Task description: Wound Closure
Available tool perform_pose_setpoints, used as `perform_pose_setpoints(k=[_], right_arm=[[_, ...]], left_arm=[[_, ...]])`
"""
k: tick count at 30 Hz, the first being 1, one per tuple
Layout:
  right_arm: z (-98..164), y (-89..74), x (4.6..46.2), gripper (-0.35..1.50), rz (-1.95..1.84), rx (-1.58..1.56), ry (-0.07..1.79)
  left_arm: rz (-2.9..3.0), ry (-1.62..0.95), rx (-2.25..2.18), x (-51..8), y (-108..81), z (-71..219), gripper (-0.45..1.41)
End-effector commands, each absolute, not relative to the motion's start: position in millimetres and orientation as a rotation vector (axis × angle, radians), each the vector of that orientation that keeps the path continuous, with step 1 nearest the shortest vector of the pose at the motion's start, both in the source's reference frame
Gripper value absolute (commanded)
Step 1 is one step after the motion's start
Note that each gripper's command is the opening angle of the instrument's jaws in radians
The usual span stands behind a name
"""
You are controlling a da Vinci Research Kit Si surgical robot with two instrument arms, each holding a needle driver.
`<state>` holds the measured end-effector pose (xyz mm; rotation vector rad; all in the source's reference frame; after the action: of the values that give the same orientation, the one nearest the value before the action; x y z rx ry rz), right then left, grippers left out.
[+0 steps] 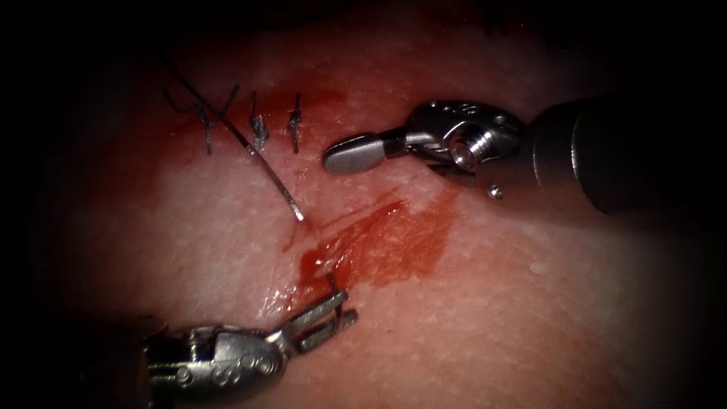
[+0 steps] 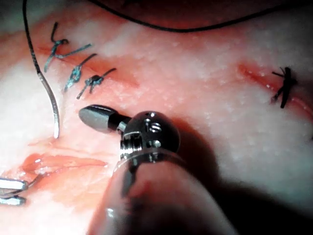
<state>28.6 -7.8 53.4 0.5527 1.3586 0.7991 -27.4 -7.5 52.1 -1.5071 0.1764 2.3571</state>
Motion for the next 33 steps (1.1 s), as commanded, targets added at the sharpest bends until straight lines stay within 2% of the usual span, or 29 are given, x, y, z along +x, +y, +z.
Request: perform_pose_setpoints(k=[1, 2, 6, 7, 8, 15, 18, 21, 27, 30, 33], right_arm=[[54.3, -7.6, 28.7, -0.35, 0.74, 0.542, 1.387], [54.3, -7.3, 28.4, -0.35, 0.724, 0.555, 1.396], [54.2, -7.1, 27.8, -0.33, 0.663, 0.511, 1.391], [54.2, -7.3, 27.7, -0.04, 0.661, 0.512, 1.388], [54.1, -7.4, 27.7, 0.07, 0.653, 0.509, 1.387], [54.0, -8.0, 27.6, 0.6, 0.627, 0.518, 1.336], [53.9, -8.2, 27.5, 0.58, 0.623, 0.52, 1.334], [53.9, -8.8, 27.4, 0.41, 0.606, 0.534, 1.339], [54.3, -10.3, 27.0, 0.33, 0.597, 0.567, 1.332], [54.3, -10.6, 26.5, 0.28, 0.6, 0.578, 1.329], [54.1, -10.5, 25.7, 0.24, 0.621, 0.584, 1.321]], left_arm=[[2.313, 0.119, -1.512, -28.1, -8.2, 52.6, -0.35], [2.263, 0.061, -1.515, -28.3, -8.3, 52.3, -0.41], [2.079, -0.174, -1.548, -29.0, -8.4, 51.1, -0.45], [2.042, -0.215, -1.547, -29.1, -8.4, 50.7, -0.45], [2.015, -0.246, -1.547, -29.2, -8.4, 50.4, -0.45], [1.758, -0.514, -1.489, -30.5, -9.0, 47.7, -0.45], [1.663, -0.594, -1.501, -30.8, -9.1, 46.3, -0.45], [1.542, -0.677, -1.529, -31.0, -9.0, 44.7, -0.45], [1.399, -0.804, -1.6, -31.2, -8.2, 40.4, -0.45], [1.445, -0.783, -1.647, -31.0, -7.8, 38.9, -0.45], [1.546, -0.654, -1.706, -30.6, -7.2, 38.1, -0.45]])
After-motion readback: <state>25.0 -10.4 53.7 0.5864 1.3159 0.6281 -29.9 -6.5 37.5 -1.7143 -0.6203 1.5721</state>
